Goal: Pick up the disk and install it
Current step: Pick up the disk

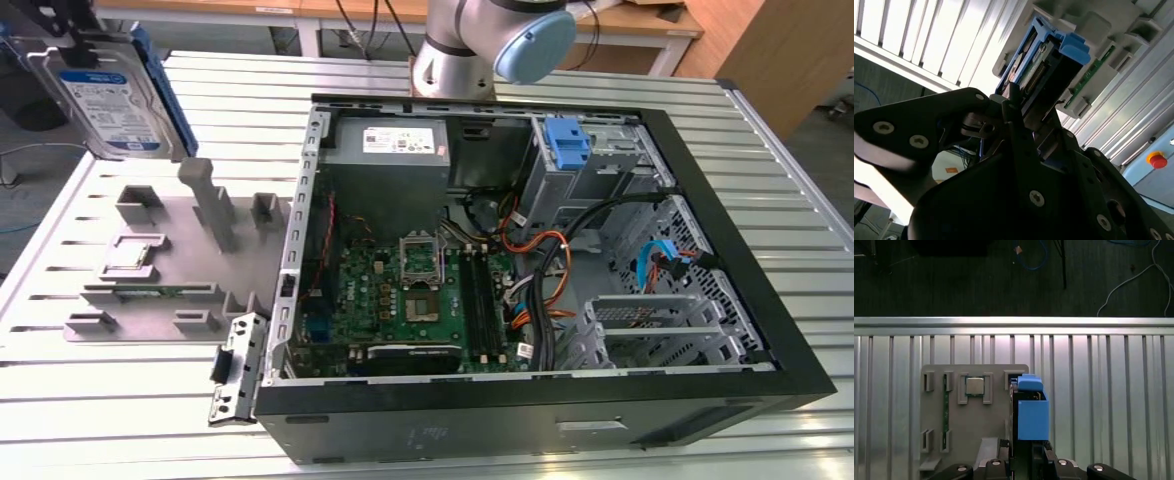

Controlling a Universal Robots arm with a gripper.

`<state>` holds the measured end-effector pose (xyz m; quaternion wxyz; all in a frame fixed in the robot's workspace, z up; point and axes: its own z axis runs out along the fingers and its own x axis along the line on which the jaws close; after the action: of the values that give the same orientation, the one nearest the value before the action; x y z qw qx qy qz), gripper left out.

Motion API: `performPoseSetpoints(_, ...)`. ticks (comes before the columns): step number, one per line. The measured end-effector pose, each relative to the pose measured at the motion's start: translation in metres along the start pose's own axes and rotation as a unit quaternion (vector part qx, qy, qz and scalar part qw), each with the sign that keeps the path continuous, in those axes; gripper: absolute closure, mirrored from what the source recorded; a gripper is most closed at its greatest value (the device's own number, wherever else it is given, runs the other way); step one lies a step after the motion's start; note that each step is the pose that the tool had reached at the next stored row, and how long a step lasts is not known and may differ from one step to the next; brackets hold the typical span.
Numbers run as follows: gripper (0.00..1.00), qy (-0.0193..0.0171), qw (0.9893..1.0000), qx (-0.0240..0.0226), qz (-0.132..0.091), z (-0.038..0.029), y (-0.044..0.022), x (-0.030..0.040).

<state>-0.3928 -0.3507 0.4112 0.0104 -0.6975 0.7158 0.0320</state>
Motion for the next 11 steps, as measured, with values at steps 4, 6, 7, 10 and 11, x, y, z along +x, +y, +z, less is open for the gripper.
performPoseSetpoints(4,0.65,0.0000,1.0000,0.0000,0.000,-0.0148,0.0005,-0.0009)
performPoseSetpoints(6,0.65,0.0000,1.0000,0.0000,0.000,-0.0222,0.0007,-0.0013)
performPoseSetpoints(7,0.65,0.0001,1.0000,-0.0001,0.000,-0.0255,0.0008,-0.0015)
performPoseSetpoints(10,0.65,0.0000,1.0000,0.0000,0.000,-0.0344,0.0011,-0.0020)
performPoseSetpoints(11,0.65,0.0000,1.0000,0.0000,0.000,-0.0373,0.0012,-0.0022)
